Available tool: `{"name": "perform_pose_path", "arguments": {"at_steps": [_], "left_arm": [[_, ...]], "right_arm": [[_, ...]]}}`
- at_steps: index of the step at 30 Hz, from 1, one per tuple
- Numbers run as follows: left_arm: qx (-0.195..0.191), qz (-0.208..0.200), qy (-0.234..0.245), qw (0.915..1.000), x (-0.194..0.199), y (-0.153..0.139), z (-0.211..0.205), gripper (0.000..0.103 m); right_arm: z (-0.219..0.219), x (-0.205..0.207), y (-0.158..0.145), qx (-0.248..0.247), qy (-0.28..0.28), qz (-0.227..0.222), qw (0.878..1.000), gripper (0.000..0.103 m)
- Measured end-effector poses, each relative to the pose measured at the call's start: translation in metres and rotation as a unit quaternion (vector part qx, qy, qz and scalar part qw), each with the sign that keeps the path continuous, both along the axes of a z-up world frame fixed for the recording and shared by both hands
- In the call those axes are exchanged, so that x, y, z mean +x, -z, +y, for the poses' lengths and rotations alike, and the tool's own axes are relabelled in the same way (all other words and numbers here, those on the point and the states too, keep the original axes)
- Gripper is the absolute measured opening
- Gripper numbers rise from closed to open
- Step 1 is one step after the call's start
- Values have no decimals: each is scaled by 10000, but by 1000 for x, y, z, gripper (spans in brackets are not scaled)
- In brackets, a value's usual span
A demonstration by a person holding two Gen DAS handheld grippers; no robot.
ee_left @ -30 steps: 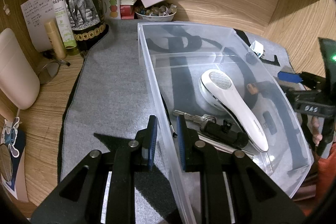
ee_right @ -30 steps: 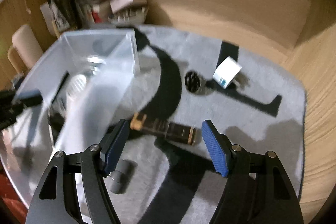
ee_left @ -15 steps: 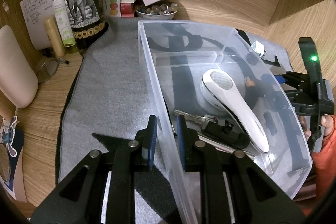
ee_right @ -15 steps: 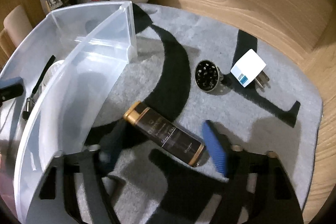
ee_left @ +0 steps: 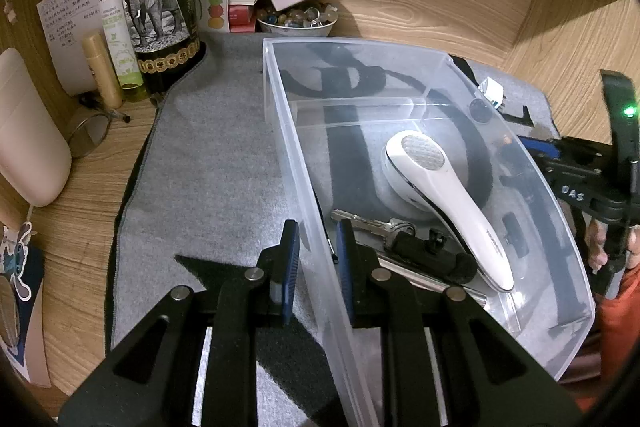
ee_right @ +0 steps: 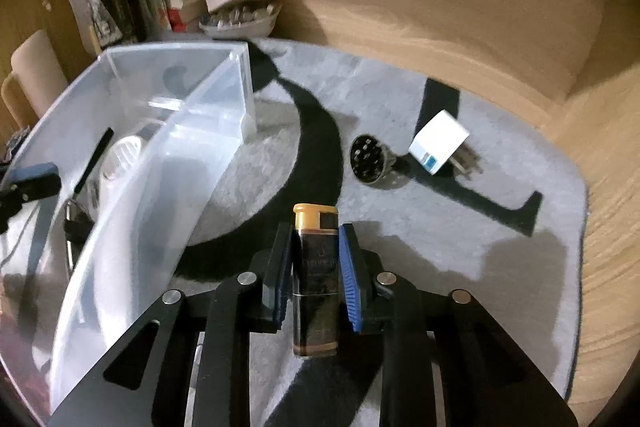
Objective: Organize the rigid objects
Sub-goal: 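Grasp the brown-and-black bottle with the right gripper, then carry the bottle into the clear box and open the right gripper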
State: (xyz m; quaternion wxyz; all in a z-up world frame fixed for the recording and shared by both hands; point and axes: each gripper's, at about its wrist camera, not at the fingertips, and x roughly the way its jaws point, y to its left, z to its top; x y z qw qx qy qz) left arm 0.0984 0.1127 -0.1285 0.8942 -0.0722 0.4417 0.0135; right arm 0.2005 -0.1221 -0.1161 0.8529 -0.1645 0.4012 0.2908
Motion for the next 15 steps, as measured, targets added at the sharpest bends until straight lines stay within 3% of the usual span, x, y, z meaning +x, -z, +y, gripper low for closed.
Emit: {"name": "perform_pose_path", "arguments": {"at_steps": [5,8,15], "left_arm": [[-1,-1,1,10000,1,0,0,17],[1,-2,-5,10000,0,0,-1,18],[-9,-3,-7,10000,1,0,-1,18]], "right_arm": [[-6,-10,-22,177,17,-238,9996,18],[-3,-13,-32,264,-12,-338,9991,11],[3,-19,-49,469,-53,-566,9973,10]]}}
